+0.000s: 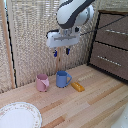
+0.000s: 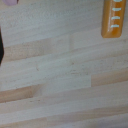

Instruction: Kindly get your arm to the topmost drawer handle. Get a good grip on it, then softly pull to open it.

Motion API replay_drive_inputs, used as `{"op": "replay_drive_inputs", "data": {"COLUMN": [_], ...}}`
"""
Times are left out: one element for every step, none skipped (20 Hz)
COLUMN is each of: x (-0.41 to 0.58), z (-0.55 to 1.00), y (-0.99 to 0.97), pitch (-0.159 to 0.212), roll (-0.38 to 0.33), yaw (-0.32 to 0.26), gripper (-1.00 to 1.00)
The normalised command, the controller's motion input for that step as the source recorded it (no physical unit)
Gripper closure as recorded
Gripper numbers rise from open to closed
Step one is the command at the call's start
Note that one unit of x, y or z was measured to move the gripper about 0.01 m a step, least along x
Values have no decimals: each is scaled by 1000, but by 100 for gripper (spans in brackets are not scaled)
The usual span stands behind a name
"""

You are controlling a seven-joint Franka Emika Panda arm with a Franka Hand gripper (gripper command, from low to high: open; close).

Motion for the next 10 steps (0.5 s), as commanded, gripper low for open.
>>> {"op": "replay_drive_inputs", "data": {"x": [-54, -66, -66, -26, -29, -17, 0, 0, 0, 0], "z": [483, 643, 643, 629, 651, 600, 571, 569, 489, 423], "y": [-17, -271, -271, -269, -266, -254, -246, -257, -289, -300], "pitch": [-26, -1, -1, 0, 0, 0, 0, 0, 0, 0], "roll": [-105, -119, -119, -118, -119, -121, -111, -123, -151, -208], "yaw": [19, 0, 0, 0, 0, 0, 0, 0, 1, 17], "gripper": [-100, -100, -100, -100, -100, -100, -100, -100, -100, -100]}}
